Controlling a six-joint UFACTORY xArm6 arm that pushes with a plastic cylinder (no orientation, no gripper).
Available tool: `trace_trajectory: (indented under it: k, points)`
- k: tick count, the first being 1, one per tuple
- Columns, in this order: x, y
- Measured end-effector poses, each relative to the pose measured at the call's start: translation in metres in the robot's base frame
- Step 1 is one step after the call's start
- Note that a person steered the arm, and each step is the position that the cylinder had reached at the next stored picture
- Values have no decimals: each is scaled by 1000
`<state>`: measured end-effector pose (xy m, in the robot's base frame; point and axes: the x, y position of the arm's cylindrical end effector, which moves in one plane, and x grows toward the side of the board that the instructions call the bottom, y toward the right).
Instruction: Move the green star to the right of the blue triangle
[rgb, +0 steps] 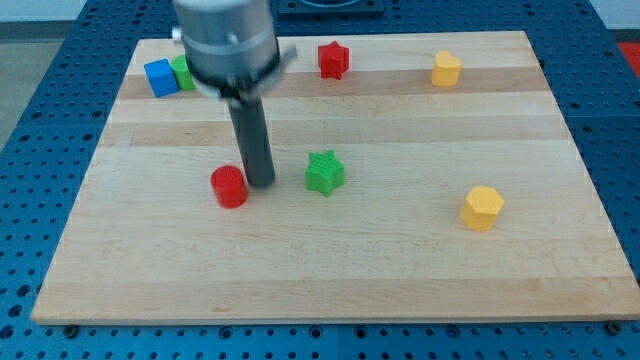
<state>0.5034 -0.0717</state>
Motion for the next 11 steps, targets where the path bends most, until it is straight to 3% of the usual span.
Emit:
trace_trajectory:
  k: [1,3,6,7,8,10,11]
  points:
    - [30,27]
    - [6,118]
    - [-1,71]
    - [-94,45]
    - [-151,31]
    - [-154,29]
    - [-200,7]
